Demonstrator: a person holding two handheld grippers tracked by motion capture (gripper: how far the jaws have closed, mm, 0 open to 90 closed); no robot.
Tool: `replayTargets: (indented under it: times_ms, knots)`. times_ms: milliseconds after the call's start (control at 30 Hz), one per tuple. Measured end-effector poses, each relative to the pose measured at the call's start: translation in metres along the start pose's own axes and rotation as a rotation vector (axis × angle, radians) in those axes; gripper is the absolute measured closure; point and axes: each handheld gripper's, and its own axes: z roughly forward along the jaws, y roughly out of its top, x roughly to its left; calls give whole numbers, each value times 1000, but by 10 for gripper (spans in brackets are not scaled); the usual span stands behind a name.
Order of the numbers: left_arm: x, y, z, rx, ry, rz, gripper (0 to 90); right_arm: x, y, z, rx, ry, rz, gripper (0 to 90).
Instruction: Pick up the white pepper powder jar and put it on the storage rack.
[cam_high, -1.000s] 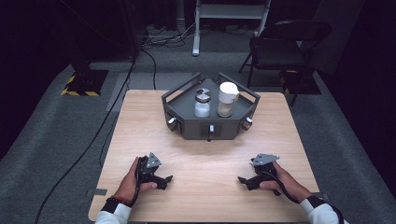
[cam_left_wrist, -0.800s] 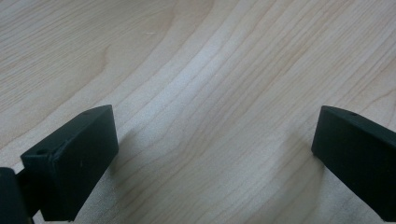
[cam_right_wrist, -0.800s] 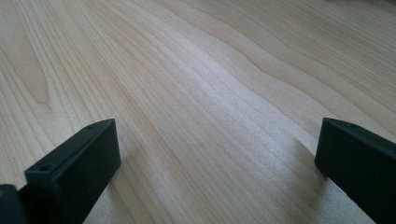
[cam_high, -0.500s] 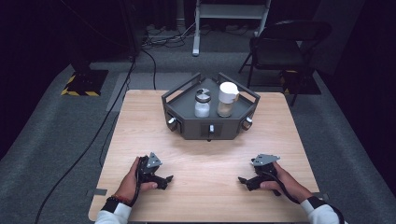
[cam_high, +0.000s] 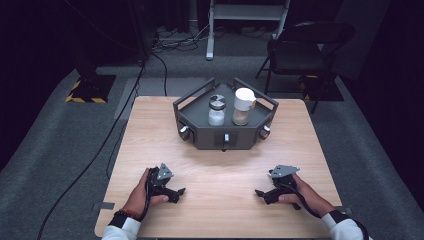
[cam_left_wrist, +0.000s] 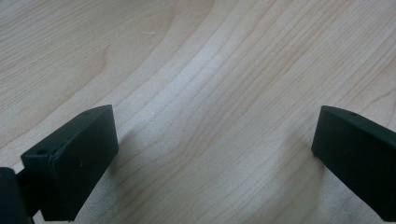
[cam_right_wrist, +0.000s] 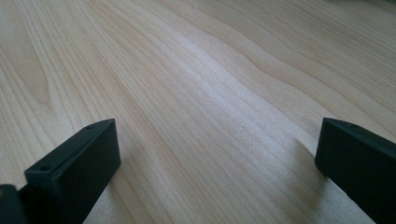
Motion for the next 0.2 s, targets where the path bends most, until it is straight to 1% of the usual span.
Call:
replayTargets:
  times_ms: [200]
  knots:
    - [0, 1, 0, 1, 0, 0, 0, 0, 0, 0, 0, 0, 0, 0]
